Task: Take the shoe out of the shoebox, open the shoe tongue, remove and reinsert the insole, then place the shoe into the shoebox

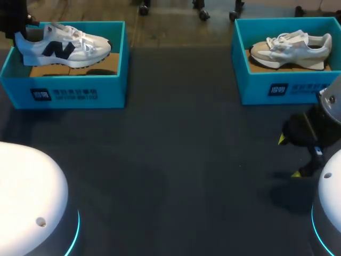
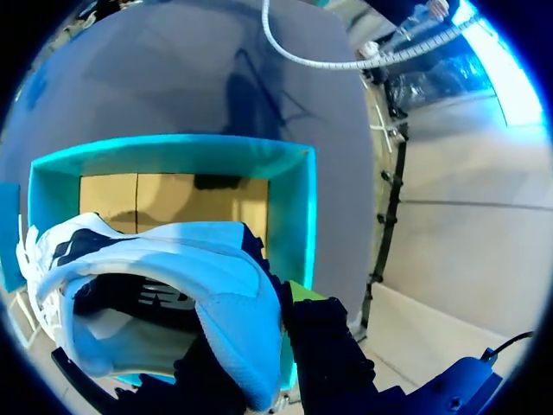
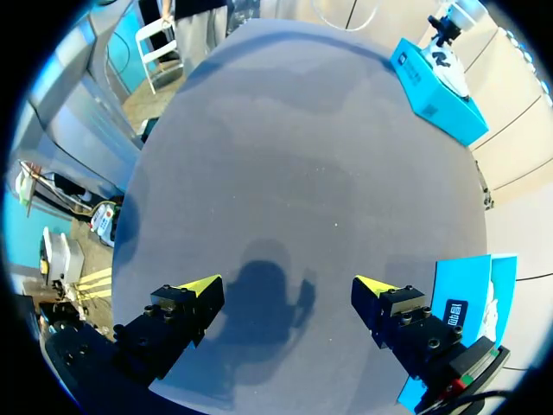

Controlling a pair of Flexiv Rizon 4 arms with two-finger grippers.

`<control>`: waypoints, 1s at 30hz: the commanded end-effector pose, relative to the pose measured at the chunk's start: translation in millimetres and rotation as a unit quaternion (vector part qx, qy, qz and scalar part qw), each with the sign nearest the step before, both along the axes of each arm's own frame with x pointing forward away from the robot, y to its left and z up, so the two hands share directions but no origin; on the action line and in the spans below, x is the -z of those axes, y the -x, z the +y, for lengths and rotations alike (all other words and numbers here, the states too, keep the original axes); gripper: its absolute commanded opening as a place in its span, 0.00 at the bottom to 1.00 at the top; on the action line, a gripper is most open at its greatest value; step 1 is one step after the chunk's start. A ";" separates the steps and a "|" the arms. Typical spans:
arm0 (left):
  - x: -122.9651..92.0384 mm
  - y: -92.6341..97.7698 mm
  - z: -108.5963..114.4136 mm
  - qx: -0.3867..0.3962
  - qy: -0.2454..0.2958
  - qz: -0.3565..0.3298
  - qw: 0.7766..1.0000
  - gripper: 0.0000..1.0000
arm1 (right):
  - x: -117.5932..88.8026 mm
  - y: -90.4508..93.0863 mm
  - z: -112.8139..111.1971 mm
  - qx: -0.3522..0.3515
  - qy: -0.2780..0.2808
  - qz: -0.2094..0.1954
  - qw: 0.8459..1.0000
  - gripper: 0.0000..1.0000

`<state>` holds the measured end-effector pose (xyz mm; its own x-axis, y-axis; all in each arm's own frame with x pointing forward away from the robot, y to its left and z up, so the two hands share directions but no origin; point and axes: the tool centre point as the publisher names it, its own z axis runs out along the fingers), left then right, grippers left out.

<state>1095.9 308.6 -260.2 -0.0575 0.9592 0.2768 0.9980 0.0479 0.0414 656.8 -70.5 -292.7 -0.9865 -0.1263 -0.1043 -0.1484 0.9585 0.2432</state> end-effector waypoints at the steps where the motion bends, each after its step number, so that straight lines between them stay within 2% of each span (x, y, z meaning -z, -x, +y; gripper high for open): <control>1: 18.4 -14.7 -1.0 -0.009 -0.007 0.022 1.000 0.00 | 0.6 1.3 -0.2 0.000 0.001 -0.001 1.000 1.00; 9: 40.1 -2.8 -3.1 -0.031 0.009 0.036 0.999 0.00 | 0.6 1.3 -0.2 0.000 0.001 -0.001 1.000 1.00; 21: 53.4 25.7 -3.8 -0.014 0.003 0.043 0.999 0.00 | 0.6 1.3 -0.2 0.000 0.001 -0.001 1.000 1.00; 30: 67.7 35.2 -4.1 -0.007 0.014 0.060 0.998 0.00 | 0.6 1.3 -0.2 0.000 0.001 -0.001 1.000 1.00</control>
<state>1061.1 301.3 -326.4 -0.0418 0.9635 0.2646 0.9943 0.0662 -0.0838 656.9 -70.5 -292.7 -0.9865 -0.1263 -0.1043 -0.1485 0.9585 0.2432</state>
